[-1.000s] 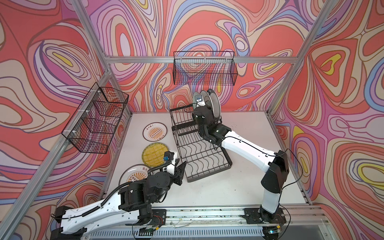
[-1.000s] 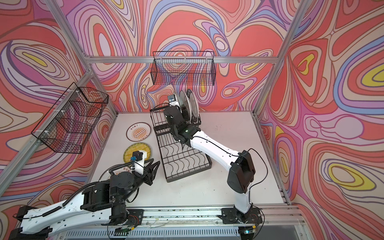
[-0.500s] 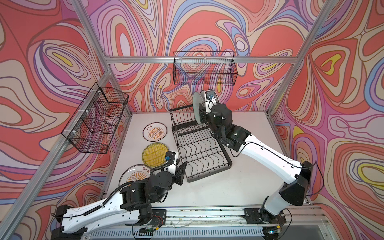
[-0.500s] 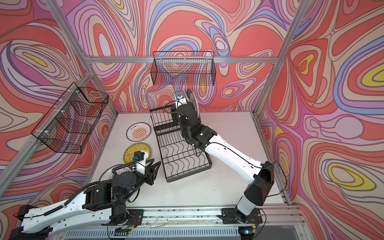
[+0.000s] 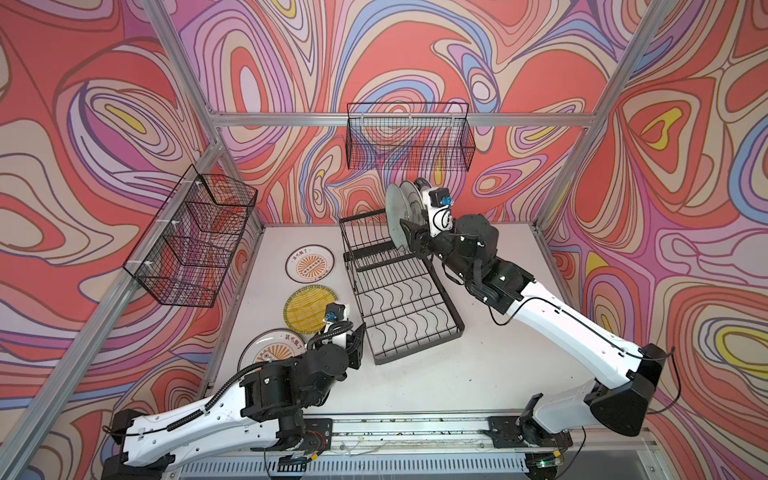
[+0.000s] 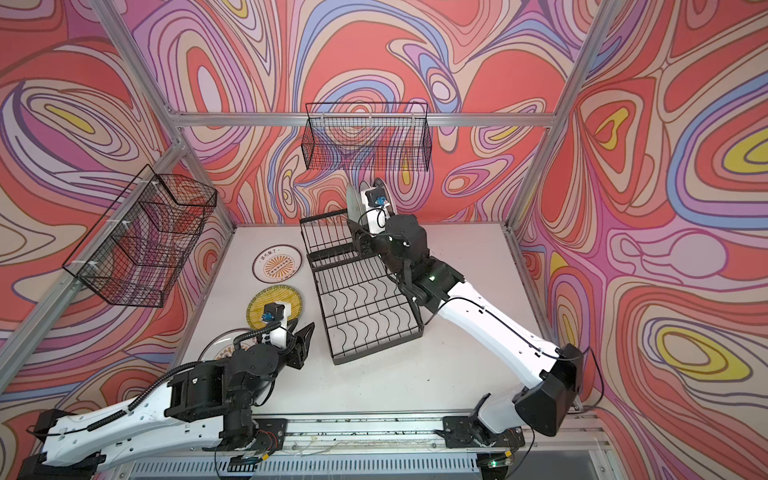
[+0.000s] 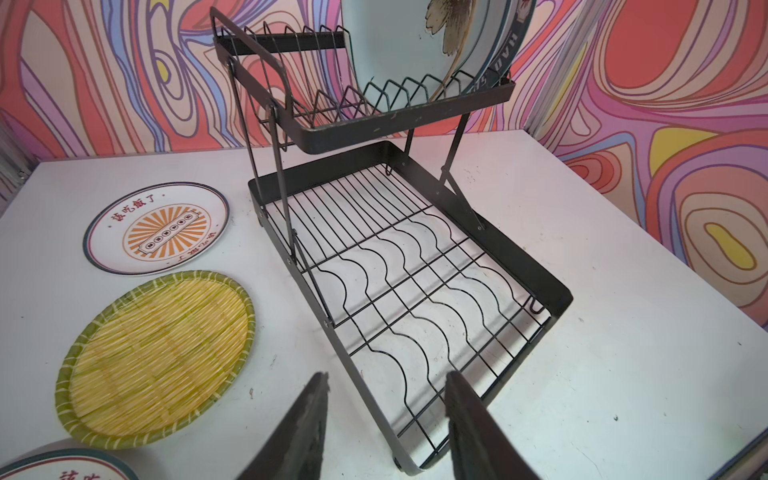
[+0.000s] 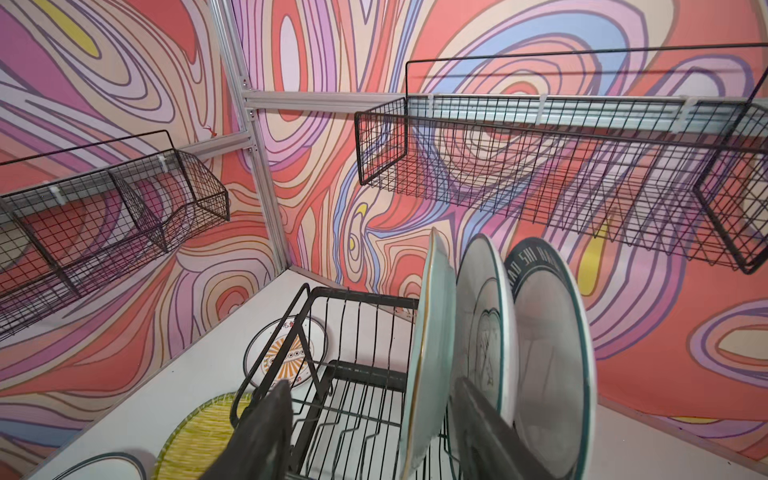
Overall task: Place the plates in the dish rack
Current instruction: 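Withdraw the right gripper toward the robot while the left gripper lowers near the bamboo plate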
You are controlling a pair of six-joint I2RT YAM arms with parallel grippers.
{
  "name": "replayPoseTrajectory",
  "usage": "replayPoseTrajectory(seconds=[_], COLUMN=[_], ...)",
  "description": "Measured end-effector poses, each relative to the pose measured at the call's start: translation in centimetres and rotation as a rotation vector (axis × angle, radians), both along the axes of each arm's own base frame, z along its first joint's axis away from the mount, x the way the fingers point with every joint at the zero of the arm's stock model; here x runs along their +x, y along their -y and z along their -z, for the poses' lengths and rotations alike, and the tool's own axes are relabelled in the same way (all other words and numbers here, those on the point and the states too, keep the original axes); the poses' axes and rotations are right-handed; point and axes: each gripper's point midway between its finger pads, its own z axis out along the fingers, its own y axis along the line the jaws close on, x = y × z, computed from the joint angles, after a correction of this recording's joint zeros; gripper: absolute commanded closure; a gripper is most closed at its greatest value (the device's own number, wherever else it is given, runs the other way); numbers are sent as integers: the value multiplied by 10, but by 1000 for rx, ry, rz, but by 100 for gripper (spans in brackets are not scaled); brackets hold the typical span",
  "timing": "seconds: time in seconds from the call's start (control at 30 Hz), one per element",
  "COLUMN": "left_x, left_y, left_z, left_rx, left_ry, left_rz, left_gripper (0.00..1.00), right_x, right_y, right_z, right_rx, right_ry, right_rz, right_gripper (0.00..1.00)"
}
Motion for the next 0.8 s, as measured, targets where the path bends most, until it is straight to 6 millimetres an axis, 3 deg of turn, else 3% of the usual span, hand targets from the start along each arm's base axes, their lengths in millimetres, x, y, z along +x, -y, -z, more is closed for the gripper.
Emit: replayPoseTrajectory(seconds=[0.37, 0.6, 0.8], left_x=[13, 16, 22], left_y=[-47, -57, -74], left_z=[5, 40, 86], left_rx=[47, 82, 62], left_ry=[-132, -268, -428], left_rz=[-170, -201, -272], left_gripper=[48, 47, 47], right_x=[-5, -18, -31], right_y=[33, 73, 79], right_z=[30, 58, 86], right_rx=[36, 32, 25], right_ry=[-96, -176, -254], right_rz=[14, 62, 59], right_gripper=[37, 36, 36])
